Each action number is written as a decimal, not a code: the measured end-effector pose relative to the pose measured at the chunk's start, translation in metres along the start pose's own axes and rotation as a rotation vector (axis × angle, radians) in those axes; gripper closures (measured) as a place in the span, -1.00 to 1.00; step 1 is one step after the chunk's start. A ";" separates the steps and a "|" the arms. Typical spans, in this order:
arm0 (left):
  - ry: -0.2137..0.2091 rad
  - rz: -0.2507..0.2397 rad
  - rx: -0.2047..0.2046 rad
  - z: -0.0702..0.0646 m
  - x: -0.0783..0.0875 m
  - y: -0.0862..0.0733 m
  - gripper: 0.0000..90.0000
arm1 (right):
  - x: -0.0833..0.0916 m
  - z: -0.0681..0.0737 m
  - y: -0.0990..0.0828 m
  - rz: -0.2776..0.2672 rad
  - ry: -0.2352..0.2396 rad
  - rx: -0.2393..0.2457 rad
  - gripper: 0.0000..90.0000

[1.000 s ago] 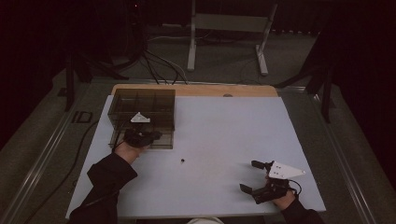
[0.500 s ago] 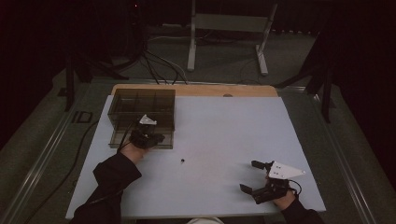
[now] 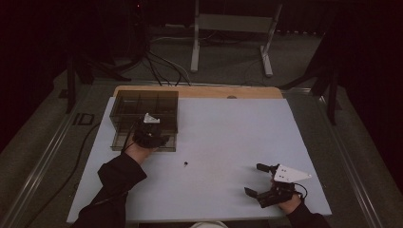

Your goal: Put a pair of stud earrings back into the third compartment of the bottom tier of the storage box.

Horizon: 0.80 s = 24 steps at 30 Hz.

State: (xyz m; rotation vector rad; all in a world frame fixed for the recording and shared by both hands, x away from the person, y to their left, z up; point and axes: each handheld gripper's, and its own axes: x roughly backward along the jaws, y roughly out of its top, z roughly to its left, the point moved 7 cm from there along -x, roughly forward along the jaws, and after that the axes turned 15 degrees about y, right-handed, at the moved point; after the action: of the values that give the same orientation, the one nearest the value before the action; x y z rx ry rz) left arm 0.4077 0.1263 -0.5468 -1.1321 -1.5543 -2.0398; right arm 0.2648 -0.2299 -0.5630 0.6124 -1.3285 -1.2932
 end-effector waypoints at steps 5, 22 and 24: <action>-0.009 -0.016 -0.006 -0.005 0.009 0.001 -0.11 | 0.000 0.000 0.000 0.002 0.000 -0.001 -1.00; -0.034 -0.020 -0.009 -0.029 0.029 -0.003 -0.93 | -0.001 0.001 0.000 0.005 -0.001 -0.001 -1.00; -0.033 -0.021 -0.008 -0.030 0.030 -0.004 -0.95 | -0.001 0.001 0.000 0.006 -0.001 0.000 -1.00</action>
State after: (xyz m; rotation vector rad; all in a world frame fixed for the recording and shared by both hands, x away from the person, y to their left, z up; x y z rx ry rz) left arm 0.3748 0.1059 -0.5292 -1.1630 -1.5815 -2.0521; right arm 0.2643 -0.2293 -0.5634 0.6075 -1.3299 -1.2893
